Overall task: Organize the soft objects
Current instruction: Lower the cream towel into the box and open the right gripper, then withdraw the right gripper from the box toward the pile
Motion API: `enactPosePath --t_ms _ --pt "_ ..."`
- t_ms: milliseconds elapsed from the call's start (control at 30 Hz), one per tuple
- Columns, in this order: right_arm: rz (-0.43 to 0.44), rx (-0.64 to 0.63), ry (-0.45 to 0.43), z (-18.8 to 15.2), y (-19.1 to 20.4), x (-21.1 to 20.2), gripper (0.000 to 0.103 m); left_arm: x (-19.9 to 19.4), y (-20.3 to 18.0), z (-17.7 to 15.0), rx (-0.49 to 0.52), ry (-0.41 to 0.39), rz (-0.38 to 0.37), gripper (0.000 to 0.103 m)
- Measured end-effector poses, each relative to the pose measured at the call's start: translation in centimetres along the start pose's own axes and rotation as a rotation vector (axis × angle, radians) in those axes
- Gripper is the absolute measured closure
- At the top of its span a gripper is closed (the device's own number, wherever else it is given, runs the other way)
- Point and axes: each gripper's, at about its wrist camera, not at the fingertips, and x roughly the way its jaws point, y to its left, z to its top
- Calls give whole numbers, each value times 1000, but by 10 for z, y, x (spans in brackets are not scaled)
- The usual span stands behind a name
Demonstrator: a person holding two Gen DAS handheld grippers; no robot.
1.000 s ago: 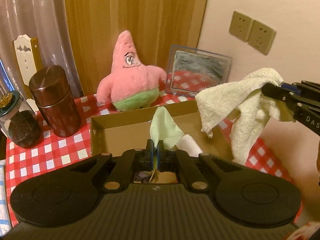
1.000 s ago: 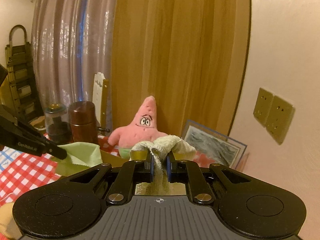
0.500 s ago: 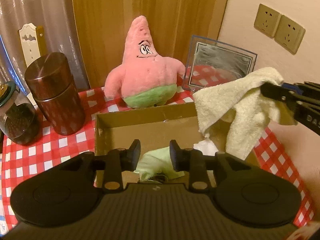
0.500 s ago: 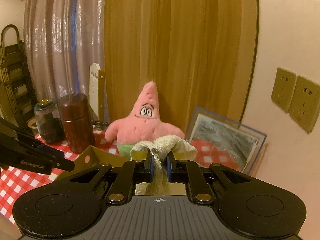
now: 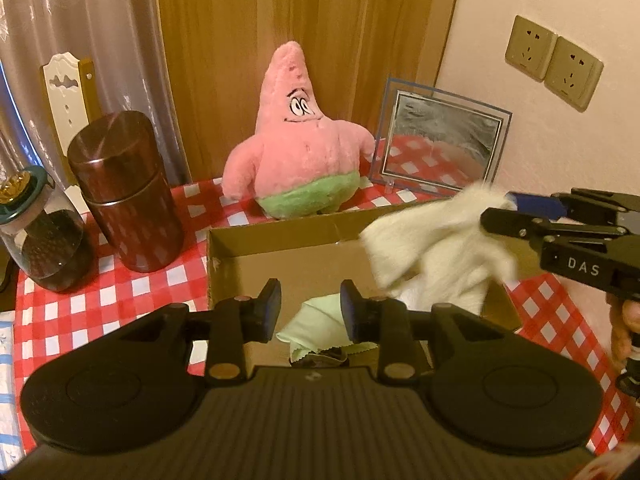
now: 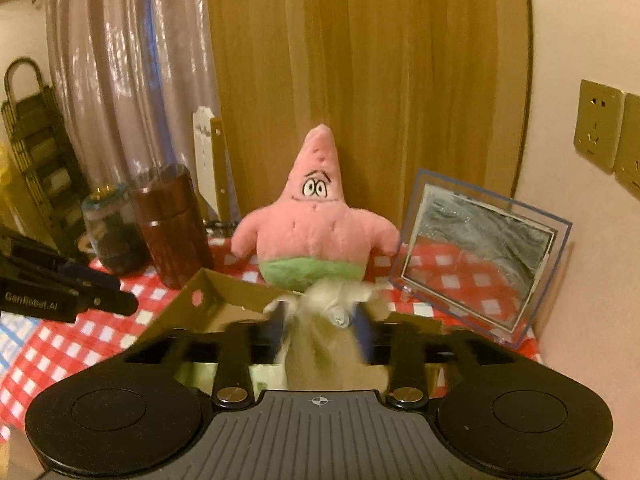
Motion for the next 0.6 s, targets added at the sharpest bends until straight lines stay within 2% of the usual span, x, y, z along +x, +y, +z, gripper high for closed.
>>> enactPosePath --t_ms 33,333,600 --pt "0 13 -6 1 -1 -2 45 -2 0 -1 0 -2 0 74" --pt "-13 54 -21 -4 -2 -43 45 -42 2 -13 -19 -36 -8 73" --pt "7 111 -44 -31 21 -119 45 -112 -14 -46 -56 -97 -30 69"
